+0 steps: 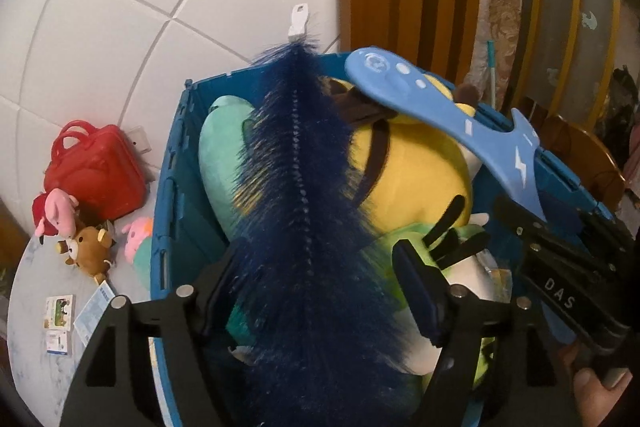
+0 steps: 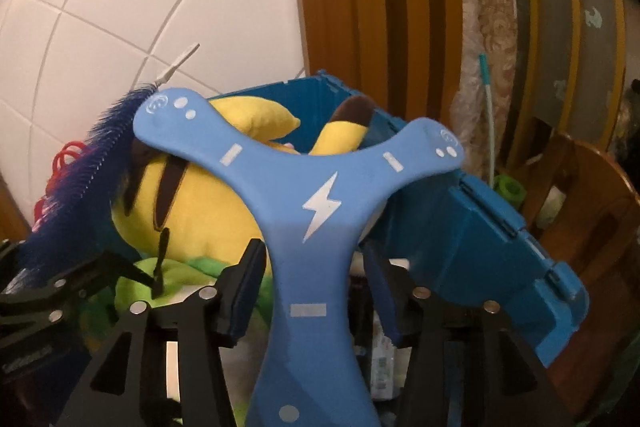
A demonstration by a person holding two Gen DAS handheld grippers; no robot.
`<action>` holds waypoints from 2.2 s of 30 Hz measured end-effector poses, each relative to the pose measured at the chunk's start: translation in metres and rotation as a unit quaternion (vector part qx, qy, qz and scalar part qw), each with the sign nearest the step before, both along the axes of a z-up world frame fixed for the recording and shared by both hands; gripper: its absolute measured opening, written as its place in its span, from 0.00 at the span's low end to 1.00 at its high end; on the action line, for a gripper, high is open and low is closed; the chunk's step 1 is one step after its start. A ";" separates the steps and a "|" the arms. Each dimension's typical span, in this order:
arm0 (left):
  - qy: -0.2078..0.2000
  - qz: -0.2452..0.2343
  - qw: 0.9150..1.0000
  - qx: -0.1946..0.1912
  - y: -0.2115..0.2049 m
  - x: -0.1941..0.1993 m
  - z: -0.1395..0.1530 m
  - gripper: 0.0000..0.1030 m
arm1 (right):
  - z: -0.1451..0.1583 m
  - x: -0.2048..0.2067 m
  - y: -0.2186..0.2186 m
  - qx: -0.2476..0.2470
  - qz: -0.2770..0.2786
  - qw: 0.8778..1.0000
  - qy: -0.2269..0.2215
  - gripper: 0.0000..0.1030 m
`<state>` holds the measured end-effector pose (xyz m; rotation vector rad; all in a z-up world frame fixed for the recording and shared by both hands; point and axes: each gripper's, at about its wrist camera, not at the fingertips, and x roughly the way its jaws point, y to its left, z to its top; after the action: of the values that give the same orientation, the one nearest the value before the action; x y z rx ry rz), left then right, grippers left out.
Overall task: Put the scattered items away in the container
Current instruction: 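Lower the duster into the blue crate and open the left tool while the right tool drops the boomerang in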
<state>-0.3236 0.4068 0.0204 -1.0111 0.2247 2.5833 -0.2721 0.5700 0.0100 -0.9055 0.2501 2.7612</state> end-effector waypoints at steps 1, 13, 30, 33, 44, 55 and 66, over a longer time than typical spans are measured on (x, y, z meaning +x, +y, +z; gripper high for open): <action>0.000 0.003 1.000 0.000 -0.002 0.000 0.001 0.71 | -0.001 -0.001 0.002 -0.001 0.000 1.000 -0.001 0.55; -0.042 -0.016 0.999 0.013 -0.004 -0.030 0.000 0.21 | 0.016 -0.005 0.013 -0.002 0.016 1.000 0.001 0.39; -0.033 0.006 0.999 -0.015 0.020 -0.186 0.057 0.63 | 0.092 -0.183 0.026 0.016 0.034 0.998 -0.044 0.64; -0.028 -0.001 1.000 0.000 0.016 -0.189 0.055 0.82 | 0.084 -0.194 0.023 0.025 0.026 0.998 -0.053 0.95; -0.029 -0.006 1.000 0.005 0.001 -0.156 0.059 0.82 | 0.083 -0.163 0.018 0.025 0.017 0.998 -0.052 1.00; 0.014 -0.020 0.999 0.036 -0.043 -0.044 0.082 0.83 | 0.093 -0.056 -0.018 0.013 0.050 0.999 -0.009 1.00; 0.037 0.007 0.999 0.033 -0.098 0.036 0.071 0.83 | 0.072 0.022 -0.058 -0.003 0.050 0.999 0.017 1.00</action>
<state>-0.2876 0.3092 0.0913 -0.8984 0.1495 2.6244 -0.2505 0.5116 0.0816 -0.8971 0.2249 2.8716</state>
